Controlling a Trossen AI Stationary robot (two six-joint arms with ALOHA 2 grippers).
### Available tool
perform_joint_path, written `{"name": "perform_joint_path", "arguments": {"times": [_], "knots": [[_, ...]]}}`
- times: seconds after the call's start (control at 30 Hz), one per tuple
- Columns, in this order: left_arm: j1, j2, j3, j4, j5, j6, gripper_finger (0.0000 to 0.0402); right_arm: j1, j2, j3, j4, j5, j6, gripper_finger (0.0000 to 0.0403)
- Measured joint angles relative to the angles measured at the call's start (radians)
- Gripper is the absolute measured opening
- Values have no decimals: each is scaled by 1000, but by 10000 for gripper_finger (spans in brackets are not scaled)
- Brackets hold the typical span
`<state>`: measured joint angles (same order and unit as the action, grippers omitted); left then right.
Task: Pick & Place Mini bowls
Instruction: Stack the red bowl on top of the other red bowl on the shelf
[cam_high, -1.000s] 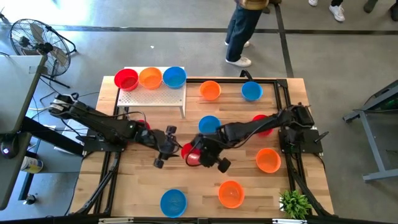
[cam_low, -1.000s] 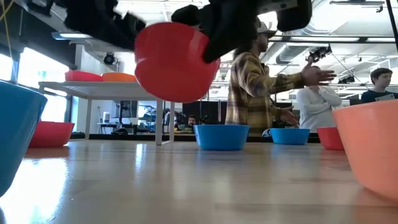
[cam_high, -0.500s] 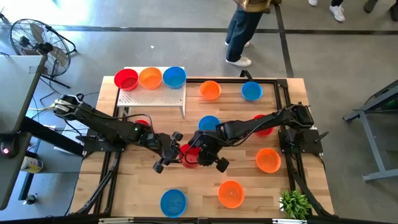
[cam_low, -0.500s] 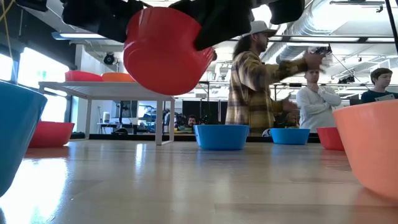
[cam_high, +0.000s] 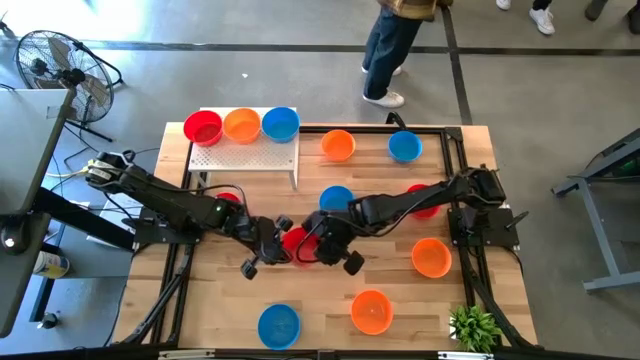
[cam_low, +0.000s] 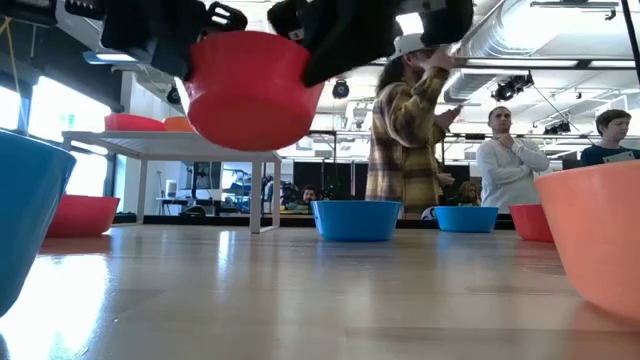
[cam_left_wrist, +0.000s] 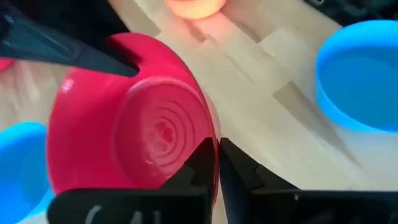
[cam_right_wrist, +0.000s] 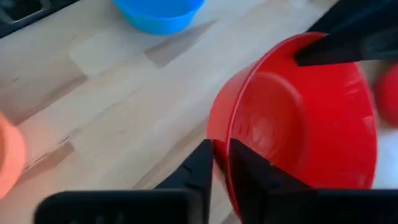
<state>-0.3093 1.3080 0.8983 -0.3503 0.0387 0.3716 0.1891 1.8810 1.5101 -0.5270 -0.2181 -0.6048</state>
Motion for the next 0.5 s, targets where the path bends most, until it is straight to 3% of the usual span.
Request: {"name": "perform_joint_path", "arguments": {"times": [0.27, 0.37, 0.5], "knots": [[3, -9, 107, -165, -90, -9, 2, 18, -105, -6, -68, 111, 140, 122], [22, -9, 134, -226, -93, -13, 1, 22, -149, -45, -66, 138, 178, 123], [69, -11, 142, -285, -96, -37, 1, 31, -199, -147, -81, 141, 210, 94]]}}
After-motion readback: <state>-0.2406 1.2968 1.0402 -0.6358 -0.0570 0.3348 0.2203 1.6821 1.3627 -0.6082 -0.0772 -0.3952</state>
